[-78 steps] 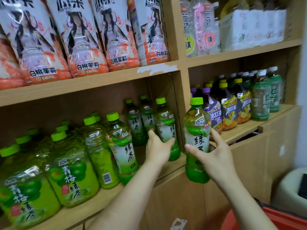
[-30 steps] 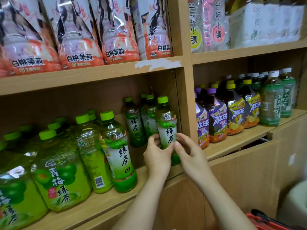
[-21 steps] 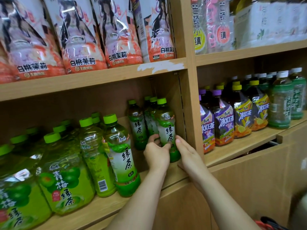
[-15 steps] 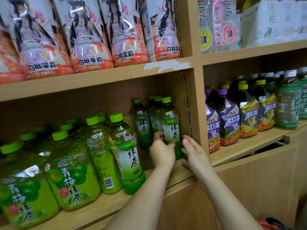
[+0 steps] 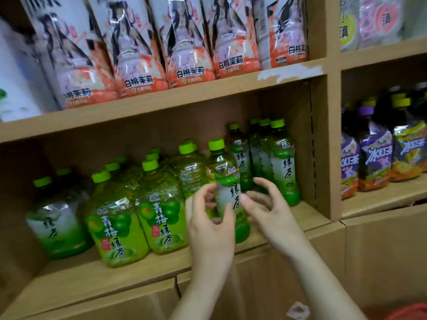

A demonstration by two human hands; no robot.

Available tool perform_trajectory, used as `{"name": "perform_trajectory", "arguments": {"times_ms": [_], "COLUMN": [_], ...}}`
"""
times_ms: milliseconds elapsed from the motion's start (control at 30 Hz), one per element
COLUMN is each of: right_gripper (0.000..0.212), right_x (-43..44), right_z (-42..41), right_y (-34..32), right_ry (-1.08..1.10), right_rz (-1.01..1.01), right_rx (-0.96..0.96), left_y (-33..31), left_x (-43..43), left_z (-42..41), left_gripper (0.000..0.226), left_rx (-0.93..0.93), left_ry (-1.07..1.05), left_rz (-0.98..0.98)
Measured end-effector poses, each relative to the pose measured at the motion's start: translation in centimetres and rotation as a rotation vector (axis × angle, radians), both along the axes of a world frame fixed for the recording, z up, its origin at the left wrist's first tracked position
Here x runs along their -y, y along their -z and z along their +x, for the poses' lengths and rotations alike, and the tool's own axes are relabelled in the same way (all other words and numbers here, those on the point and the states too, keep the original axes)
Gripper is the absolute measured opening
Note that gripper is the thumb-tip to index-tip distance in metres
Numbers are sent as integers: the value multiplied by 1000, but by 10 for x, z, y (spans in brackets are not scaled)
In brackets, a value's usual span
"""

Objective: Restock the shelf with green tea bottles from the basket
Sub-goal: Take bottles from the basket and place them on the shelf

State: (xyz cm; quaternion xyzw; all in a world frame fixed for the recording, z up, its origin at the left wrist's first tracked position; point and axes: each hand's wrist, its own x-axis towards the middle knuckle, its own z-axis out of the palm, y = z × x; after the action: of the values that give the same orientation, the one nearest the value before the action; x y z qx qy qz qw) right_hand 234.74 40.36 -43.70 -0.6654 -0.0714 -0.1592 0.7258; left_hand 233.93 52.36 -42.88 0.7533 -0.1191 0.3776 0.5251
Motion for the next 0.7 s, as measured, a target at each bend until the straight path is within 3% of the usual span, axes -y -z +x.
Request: {"name": "perform_trajectory", "arguments": {"times_ms": [100,267,467,700], "right_gripper": [91,77,76,80], "right_x": [-20,-28,-6,9], "right_z": [20,37,37,32], "right_y": [9,15,17,18], "right_ry": [31,257,547,685], "right_rz": [-153,-369,-426,-459], "right_rx": [4,66,83,77], "left_y": [0,-2,-29,-42], "left_x": [-18,-28,-35,-29], "left_z": [9,15,30,47], "left_gripper": [51,64,94,91], "left_rx": [-61,-88,-63,-149], "left_ry": [-62,-122,-213,-349], "left_rz": [15,132,354,399]}}
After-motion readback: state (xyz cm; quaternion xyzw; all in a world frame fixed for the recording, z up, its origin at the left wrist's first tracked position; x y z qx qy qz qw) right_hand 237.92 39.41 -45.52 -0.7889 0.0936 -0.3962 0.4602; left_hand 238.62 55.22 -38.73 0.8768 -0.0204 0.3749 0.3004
